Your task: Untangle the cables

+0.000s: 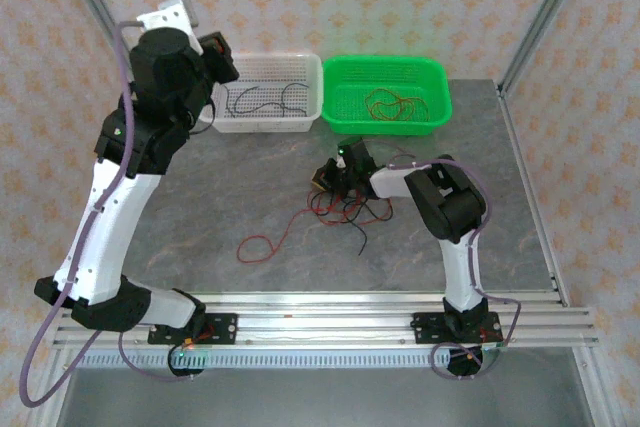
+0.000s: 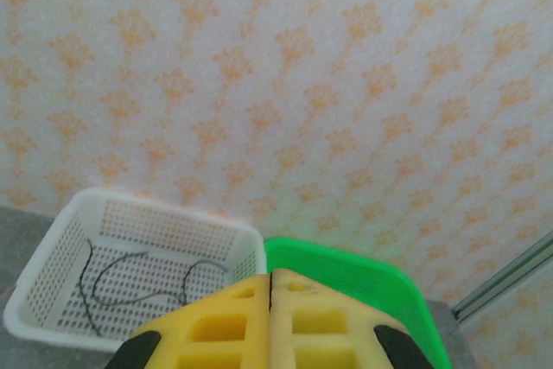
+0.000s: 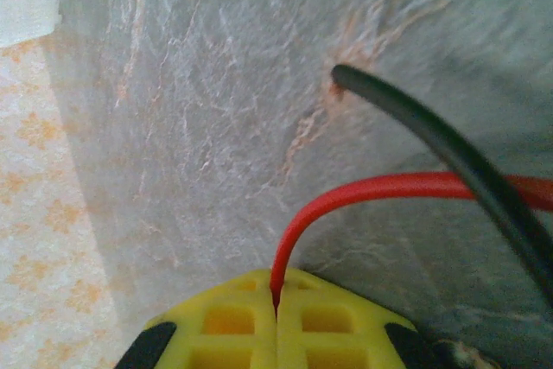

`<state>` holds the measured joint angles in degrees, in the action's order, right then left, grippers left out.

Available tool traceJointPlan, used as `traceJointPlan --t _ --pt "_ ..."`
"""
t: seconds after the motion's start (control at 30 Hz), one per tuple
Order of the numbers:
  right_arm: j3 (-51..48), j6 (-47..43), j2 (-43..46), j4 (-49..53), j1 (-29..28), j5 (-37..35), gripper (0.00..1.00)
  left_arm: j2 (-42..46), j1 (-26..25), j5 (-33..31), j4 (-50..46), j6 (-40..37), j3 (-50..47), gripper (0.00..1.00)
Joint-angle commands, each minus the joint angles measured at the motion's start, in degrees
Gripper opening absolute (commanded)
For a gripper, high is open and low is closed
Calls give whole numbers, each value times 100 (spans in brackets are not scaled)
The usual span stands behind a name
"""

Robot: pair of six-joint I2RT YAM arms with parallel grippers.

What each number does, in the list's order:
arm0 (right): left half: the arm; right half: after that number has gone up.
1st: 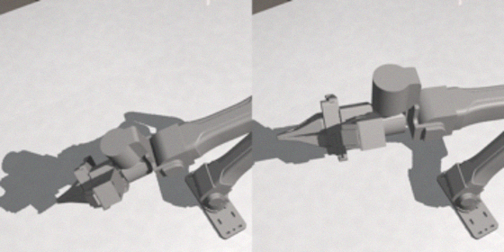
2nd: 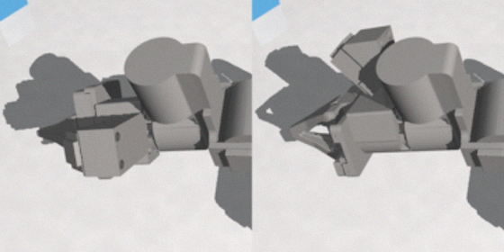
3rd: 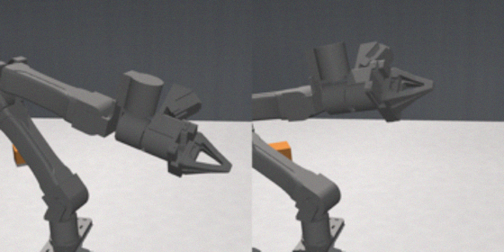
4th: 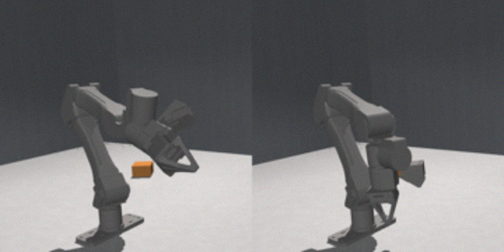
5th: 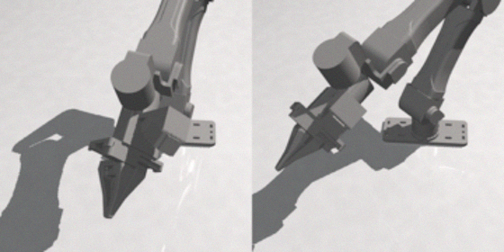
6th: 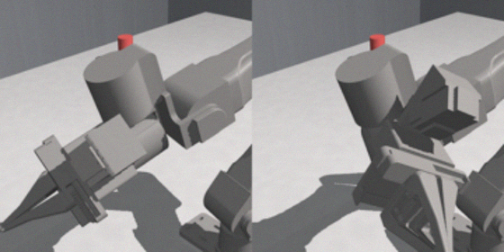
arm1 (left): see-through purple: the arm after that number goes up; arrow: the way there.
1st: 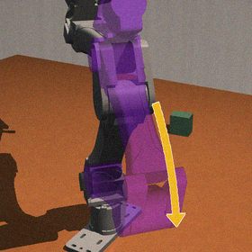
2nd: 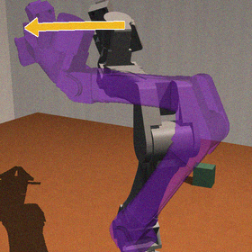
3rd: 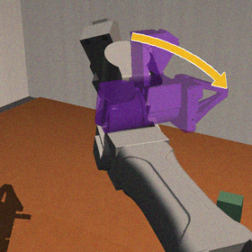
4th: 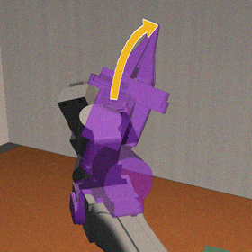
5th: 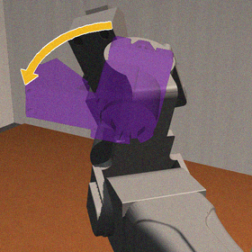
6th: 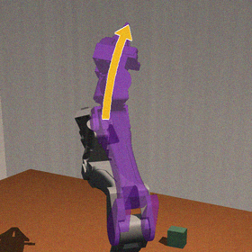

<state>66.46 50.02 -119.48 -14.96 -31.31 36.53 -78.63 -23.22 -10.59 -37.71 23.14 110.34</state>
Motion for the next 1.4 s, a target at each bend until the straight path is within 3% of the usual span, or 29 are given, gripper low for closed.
traceJointPlan --t 0.0,0.1,0.27,0.43,0.77,1.1,1.17,1.23,1.27,1.37 --pt "169 -443 277 397 72 -215 0 353 15 57 -23 213 -1069 18" --pt "173 -477 386 406 72 -134 0 934 17 407 314 626 -2557 33" --pt "172 -312 528 331 72 -56 0 1680 -134 1286 1141 970 -4818 44" --pt "295 65 556 266 72 79 0 1795 -904 1279 1956 902 -6128 57" --pt "346 254 753 281 72 240 0 199 -1935 160 2655 2 -6414 60" --pt "353 131 1029 456 108 293 0 -1108 -2128 -164 2906 -336 -6204 60" --pt "346 124 1087 476 116 297 0 -1244 -2133 -229 3033 -370 -6233 58" --pt "336 114 1130 502 116 301 0 -1342 -2126 -329 3197 -381 -6262 47" --pt "339 113 1166 511 125 302 0 -1365 -2129 -373 3266 -388 -6269 39" --pt "315 96 1272 554 142 289 0 -1346 -2150 -449 3330 -357 -6243 0"
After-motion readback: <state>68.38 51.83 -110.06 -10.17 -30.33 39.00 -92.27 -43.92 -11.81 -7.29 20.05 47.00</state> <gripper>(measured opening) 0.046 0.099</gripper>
